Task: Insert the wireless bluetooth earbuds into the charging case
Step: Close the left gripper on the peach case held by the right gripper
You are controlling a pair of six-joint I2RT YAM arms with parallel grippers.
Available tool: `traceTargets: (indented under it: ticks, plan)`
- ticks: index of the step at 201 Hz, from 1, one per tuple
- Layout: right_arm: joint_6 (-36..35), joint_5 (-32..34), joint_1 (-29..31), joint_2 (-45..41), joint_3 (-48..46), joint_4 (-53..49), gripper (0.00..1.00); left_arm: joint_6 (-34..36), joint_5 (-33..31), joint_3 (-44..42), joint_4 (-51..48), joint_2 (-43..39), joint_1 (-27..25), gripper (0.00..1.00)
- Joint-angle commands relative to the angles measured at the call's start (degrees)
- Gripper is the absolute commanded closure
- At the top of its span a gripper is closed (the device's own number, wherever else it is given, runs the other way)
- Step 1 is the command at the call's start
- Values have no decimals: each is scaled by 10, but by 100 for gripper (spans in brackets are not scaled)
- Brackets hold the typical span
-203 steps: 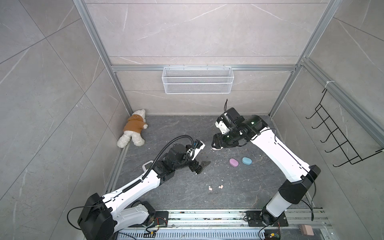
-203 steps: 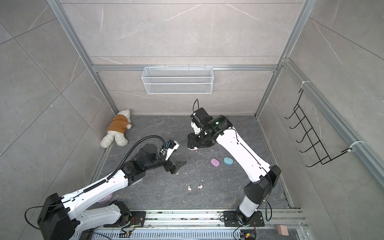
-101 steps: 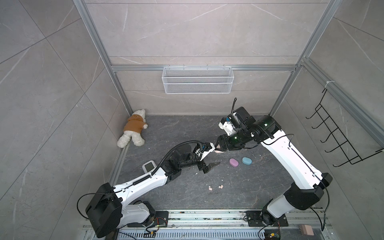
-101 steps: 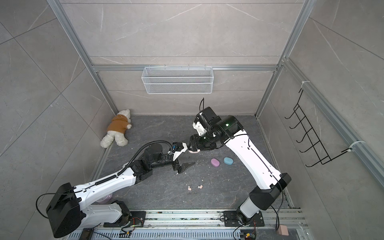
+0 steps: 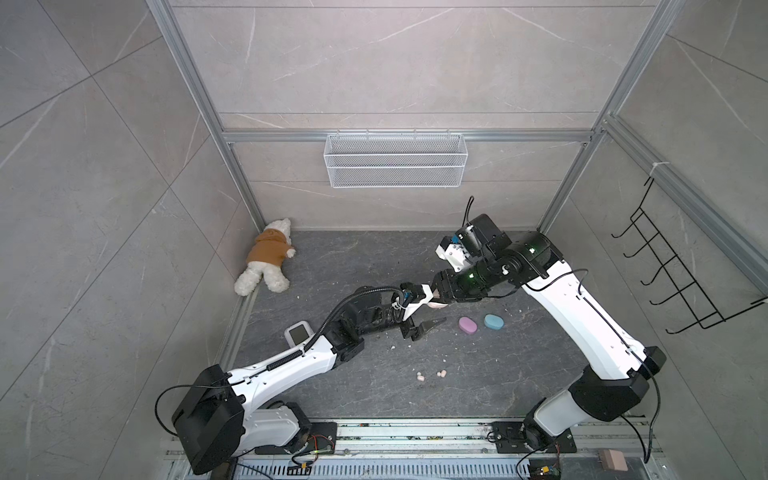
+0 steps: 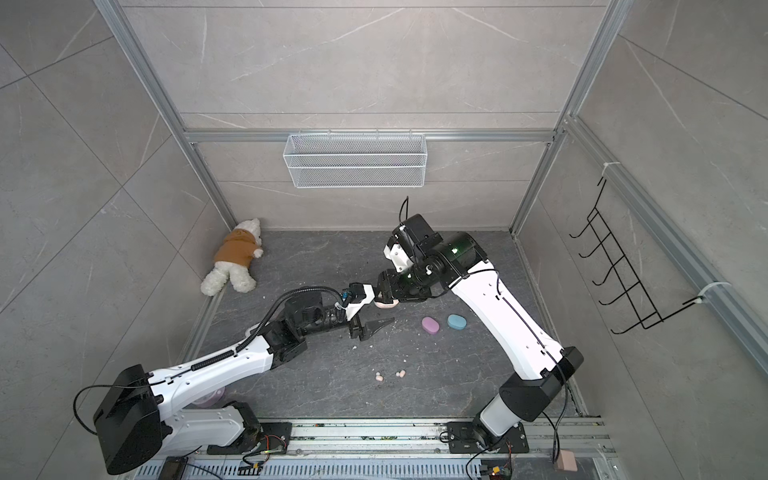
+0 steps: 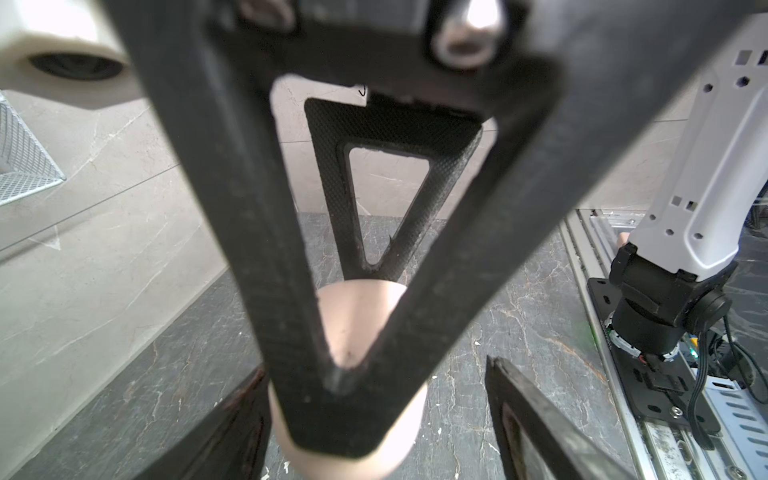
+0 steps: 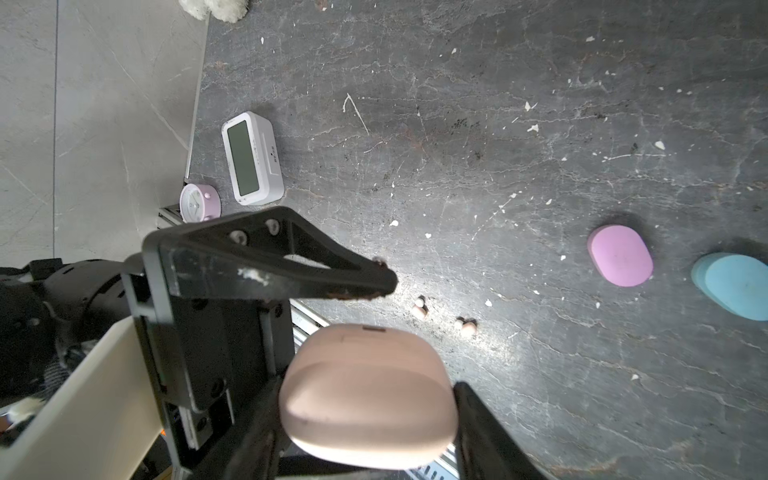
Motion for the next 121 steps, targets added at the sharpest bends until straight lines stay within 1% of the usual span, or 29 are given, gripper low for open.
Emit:
traceTargets:
  ticks: [1, 64, 89, 121]
  plan:
    - [7, -6, 3, -12, -5, 3, 42, 5, 25, 29, 28, 4, -1, 23]
    - [10, -20, 3, -8, 4, 10, 42, 9, 35, 39, 9, 8, -2, 33]
    - [10, -23, 3, -9, 12, 11, 42, 10, 47, 46, -5, 15, -2, 34]
    - [10, -25, 3, -9, 14, 8, 42, 7, 45, 43, 2, 17, -2, 36]
